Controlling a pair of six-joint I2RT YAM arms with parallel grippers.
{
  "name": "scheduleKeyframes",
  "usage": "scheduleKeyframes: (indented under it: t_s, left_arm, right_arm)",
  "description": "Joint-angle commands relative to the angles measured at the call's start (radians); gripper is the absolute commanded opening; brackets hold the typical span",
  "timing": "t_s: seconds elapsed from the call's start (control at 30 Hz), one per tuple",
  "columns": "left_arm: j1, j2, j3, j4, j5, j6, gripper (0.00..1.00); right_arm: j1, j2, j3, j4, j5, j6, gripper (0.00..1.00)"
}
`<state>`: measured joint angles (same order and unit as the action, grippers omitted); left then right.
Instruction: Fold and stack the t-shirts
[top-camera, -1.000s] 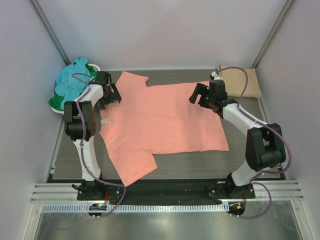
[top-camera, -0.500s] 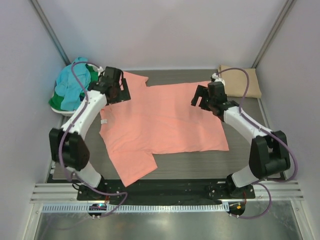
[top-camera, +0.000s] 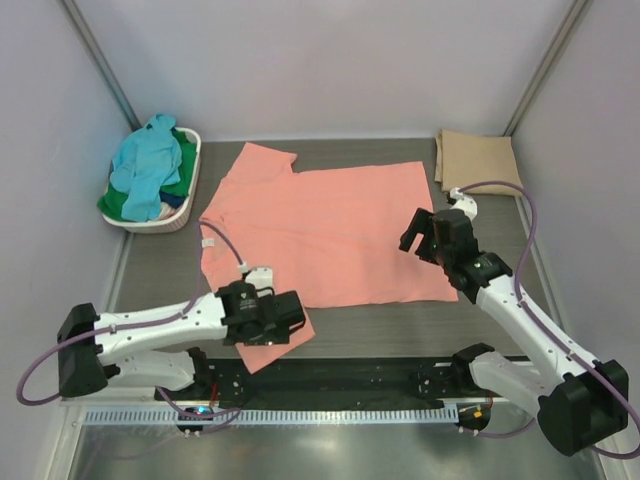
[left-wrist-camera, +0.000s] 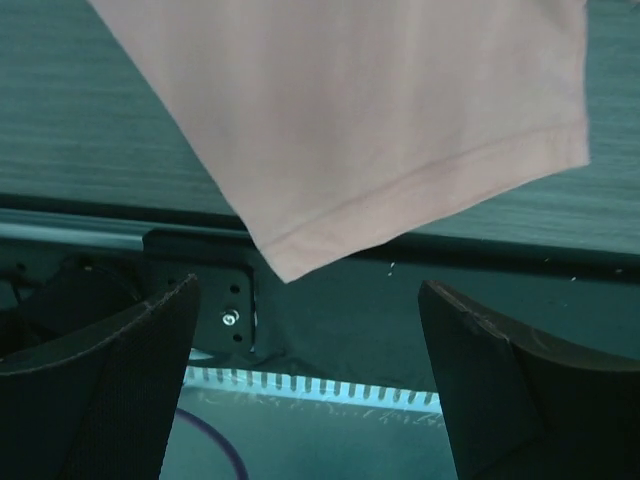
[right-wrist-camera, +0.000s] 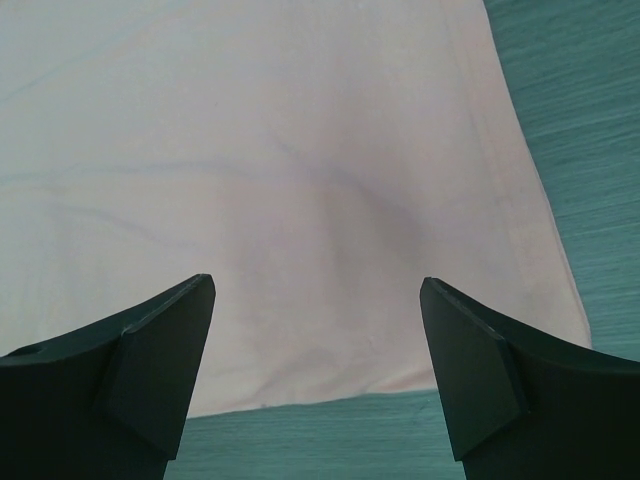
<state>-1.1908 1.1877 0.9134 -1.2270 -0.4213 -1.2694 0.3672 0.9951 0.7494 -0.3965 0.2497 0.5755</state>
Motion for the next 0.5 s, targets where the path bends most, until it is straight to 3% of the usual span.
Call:
scheduleKeyframes:
  t_s: [0.0, 0.17, 0.47]
  left_arm:
    - [-0.085, -0.063, -0.069, -0.060, 0.028, -0.298, 0.90]
    - [-0.101, -0.134, -0.304, 0.191, 0.099, -0.375, 0.86]
    - [-0.099, -0.375, -0.568, 0.407, 0.061, -0.444, 0.75]
  right_arm:
    - [0.004, -0.027, -0.019, -0.013, -0.044, 0.027, 0.90]
    - [0.004, -0.032, -0.047, -0.004, -0.087, 0.029, 0.89]
    - [0.004, -0.050, -0.067, -0.002, -0.087, 0.007, 0.89]
